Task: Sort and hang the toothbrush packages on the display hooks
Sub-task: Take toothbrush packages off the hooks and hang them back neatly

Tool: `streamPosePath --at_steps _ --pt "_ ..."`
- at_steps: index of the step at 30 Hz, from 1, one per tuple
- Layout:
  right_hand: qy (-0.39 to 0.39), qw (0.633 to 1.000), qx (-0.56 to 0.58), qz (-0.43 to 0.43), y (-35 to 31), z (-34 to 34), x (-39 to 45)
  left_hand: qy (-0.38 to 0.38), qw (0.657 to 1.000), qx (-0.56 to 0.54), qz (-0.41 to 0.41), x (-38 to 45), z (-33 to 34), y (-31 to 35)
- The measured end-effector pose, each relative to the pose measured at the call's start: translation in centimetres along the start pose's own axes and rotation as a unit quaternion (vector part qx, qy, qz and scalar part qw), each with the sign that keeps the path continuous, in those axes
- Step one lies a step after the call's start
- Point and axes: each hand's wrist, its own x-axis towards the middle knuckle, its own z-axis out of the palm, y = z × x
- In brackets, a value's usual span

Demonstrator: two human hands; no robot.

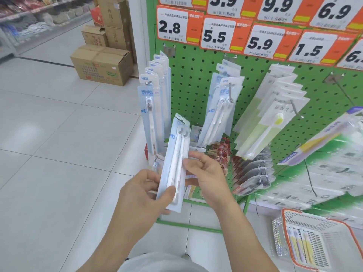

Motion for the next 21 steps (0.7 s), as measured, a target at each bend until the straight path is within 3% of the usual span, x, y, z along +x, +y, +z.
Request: streamPosePath --at_steps 3,7,15,21 --pt "-0.011 1.000 0.018 -0.010 0.5 -0.4 0.0 -0.052 0.998 0.023 -0.021 0.0 0.1 -1.9" --pt "-0.019 0.997 0.044 -0.053 0.5 -1.0 -0.8 -0.084 0.996 0.026 0.011 0.6 0.8 -2.8" --pt "0.141 0.963 -0.002 -0.231 -2.0 -3.0 -1.9 -0.088 0.989 0.029 0.113 4.1 3.6 -1.6" --pt "0.136 0.961 -0.079 -0.229 -1.3 -4.5 -2.3 -0.126 0.985 0.047 0.108 5.2 4.8 -3.1"
